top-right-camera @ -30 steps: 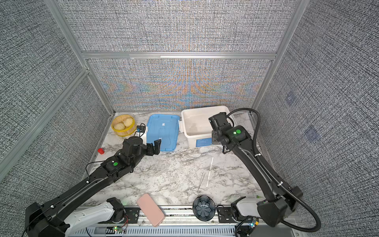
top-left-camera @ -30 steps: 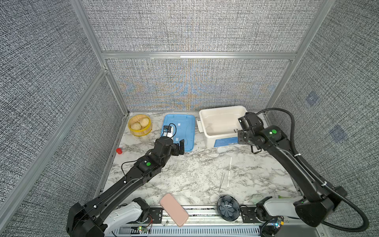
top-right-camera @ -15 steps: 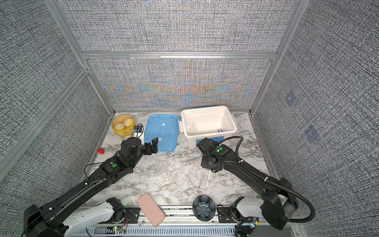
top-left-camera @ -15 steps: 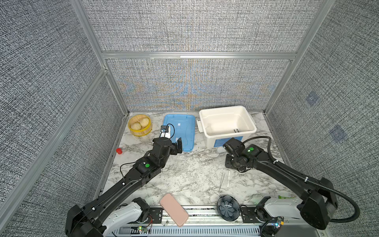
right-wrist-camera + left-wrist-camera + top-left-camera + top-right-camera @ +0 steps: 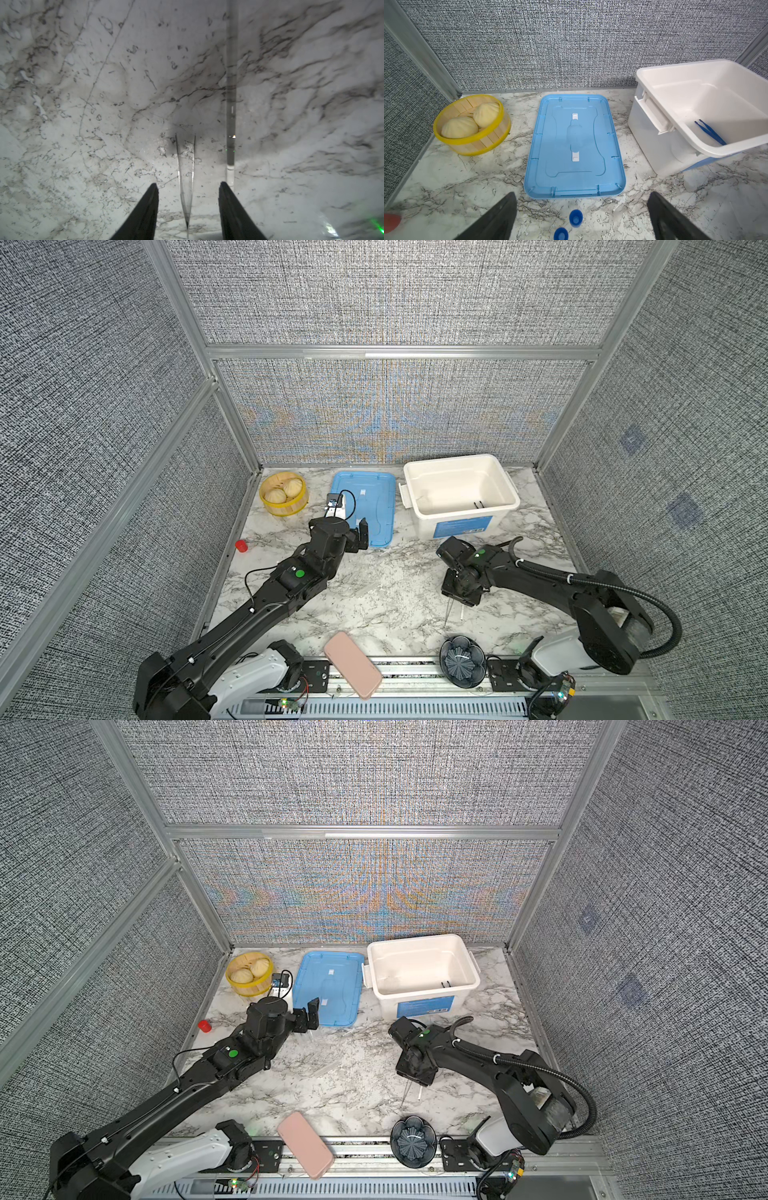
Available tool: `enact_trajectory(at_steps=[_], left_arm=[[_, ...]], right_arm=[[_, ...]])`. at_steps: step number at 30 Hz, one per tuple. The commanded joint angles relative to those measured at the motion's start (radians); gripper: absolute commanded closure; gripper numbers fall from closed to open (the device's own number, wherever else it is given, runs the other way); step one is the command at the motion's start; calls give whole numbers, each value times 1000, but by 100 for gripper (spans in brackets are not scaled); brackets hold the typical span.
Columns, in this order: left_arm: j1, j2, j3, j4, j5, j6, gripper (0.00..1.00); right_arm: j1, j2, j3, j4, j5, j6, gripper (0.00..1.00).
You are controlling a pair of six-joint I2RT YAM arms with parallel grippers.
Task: Organize the chemistry lab equipment
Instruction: 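Move the right gripper to the thin glass pipette and grasp it, then lift the pipette and carry it over the white bin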
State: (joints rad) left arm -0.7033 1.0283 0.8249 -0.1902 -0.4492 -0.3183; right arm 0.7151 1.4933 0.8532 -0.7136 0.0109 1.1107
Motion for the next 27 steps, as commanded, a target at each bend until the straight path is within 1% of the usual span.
enact_trajectory(at_steps=[1,5,11,16,18,23,24,27], left_arm=[[1,13,6,1,-15,7,1],[2,27,21,-3,-9,1,1],[1,32,18,-3,-15,-15,1],[1,48,36,-16,-6,-12,1],[1,54,40,-22,-5,-11,1],[2,56,50,-23,-6,-8,1],[1,57,51,-25,-7,-9,1],[2,58,56,-29,-3,-13,1]], right_arm=[[5,26,3,24,-29,23,53],[5,42,1,38,-34,20,54],[0,65,-13,28,-26,25,59],[-8,134,-16,31,-37,23,71],[-14,138,-21,45,-46,20,77],[-19,132,-19,49,-39,7,88],[-19,134,-16,48,-40,5,92],[-19,130,-13,51,-40,-1,94]])
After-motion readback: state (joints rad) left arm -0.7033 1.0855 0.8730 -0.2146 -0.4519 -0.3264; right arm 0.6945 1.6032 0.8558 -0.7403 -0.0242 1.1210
